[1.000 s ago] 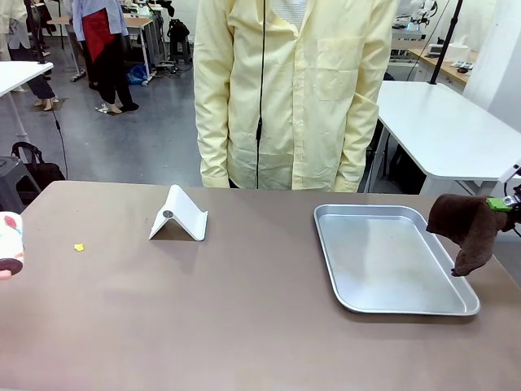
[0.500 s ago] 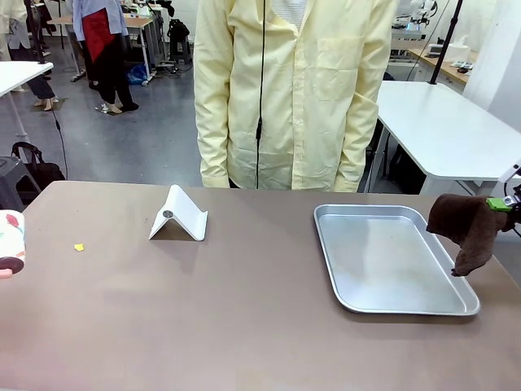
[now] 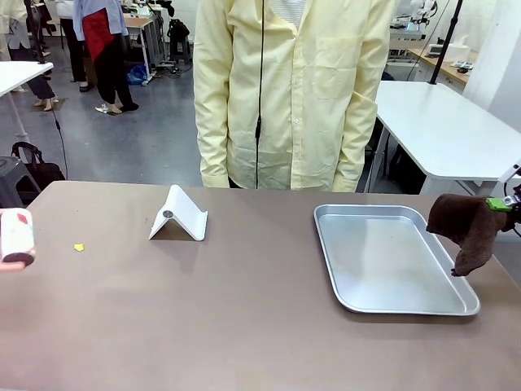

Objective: Clean the surface of the table.
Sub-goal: Clean the area not pointed to by the person, then return the Lint Roller and towel to their original positions.

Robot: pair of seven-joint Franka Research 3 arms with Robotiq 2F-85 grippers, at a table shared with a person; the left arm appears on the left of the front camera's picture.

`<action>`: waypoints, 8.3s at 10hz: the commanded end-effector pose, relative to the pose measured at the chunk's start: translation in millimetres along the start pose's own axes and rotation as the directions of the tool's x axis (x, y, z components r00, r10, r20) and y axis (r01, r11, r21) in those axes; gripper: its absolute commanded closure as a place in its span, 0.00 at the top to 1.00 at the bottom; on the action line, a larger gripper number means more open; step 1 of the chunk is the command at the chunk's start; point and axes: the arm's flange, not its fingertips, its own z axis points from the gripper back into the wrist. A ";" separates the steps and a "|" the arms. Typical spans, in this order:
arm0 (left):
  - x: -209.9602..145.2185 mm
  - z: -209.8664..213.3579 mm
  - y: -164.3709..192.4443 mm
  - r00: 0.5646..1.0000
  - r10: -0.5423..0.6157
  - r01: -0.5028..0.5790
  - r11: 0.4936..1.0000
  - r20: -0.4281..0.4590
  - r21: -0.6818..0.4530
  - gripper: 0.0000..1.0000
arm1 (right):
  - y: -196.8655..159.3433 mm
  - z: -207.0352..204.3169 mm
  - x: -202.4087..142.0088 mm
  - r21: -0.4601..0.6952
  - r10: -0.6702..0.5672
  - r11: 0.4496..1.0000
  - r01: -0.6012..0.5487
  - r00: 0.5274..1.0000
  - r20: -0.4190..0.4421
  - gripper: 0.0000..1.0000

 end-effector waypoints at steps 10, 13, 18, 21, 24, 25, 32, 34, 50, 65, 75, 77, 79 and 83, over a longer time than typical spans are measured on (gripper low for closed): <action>99.4 -42.6 65.0 0.974 0.224 -0.228 0.961 0.046 0.155 0.22 | 4.7 0.4 4.7 0.011 -0.012 1.000 0.012 1.000 0.009 0.06; 98.9 -57.5 73.7 0.973 0.231 -0.228 0.955 0.005 0.190 0.22 | 4.7 0.4 4.7 0.011 -0.012 1.000 0.012 1.000 0.009 0.06; 130.7 -104.8 78.3 0.961 0.276 -0.257 0.922 -0.025 0.290 0.22 | 4.7 0.4 4.7 0.011 -0.012 1.000 0.012 1.000 0.009 0.06; 158.7 -136.9 63.7 0.956 0.283 -0.244 0.917 -0.084 0.316 0.22 | 4.7 0.4 4.7 0.011 -0.012 1.000 0.012 1.000 0.009 0.06; 176.3 -152.7 40.8 0.963 0.251 -0.218 0.941 -0.100 0.259 0.22 | 4.7 0.4 4.7 0.011 -0.012 1.000 0.012 1.000 0.009 0.06; 175.5 -152.7 28.2 0.972 0.217 -0.194 0.958 -0.094 0.212 0.22 | 4.7 0.4 4.7 0.011 -0.012 1.000 0.012 1.000 0.009 0.06; 16.2 -54.0 -48.6 0.938 -0.146 0.138 0.989 -0.316 -0.045 0.22 | 4.7 0.4 4.7 0.011 -0.012 1.000 0.012 1.000 0.009 0.06; -16.7 -16.2 -34.2 0.919 -0.196 0.169 0.980 -0.342 -0.106 0.22 | 4.7 0.4 4.7 0.011 -0.012 1.000 0.012 1.000 0.009 0.06; -32.2 -17.2 -36.7 0.918 -0.166 0.135 0.985 -0.361 -0.111 0.22 | 4.7 0.4 4.7 0.011 -0.012 1.000 0.012 1.000 0.009 0.06; 97.0 -297.5 -286.6 0.906 -0.031 0.175 0.935 -0.421 0.308 0.22 | -65.3 -322.4 157.1 -0.419 -0.094 0.900 0.122 0.992 0.086 0.06; 140.3 -375.3 -237.0 0.872 0.065 0.176 0.883 -0.485 0.435 0.22 | -108.3 -294.1 104.1 -0.644 -0.295 0.726 0.239 0.955 0.022 0.06; 140.3 -375.3 -237.0 0.872 0.065 0.176 0.883 -0.485 0.435 0.22 | -108.3 -294.1 104.1 -0.644 -0.295 0.726 0.239 0.955 0.022 0.06; 144.9 -376.3 -236.5 0.865 0.072 0.173 0.886 -0.497 0.430 0.22 | -107.8 -292.6 103.4 -0.649 -0.310 0.723 0.236 0.951 0.001 0.06; 178.5 -377.0 -232.7 0.893 0.051 0.194 0.854 -0.448 0.484 0.22 | -101.3 -347.6 130.0 -0.761 -0.297 0.576 0.298 0.944 0.145 0.06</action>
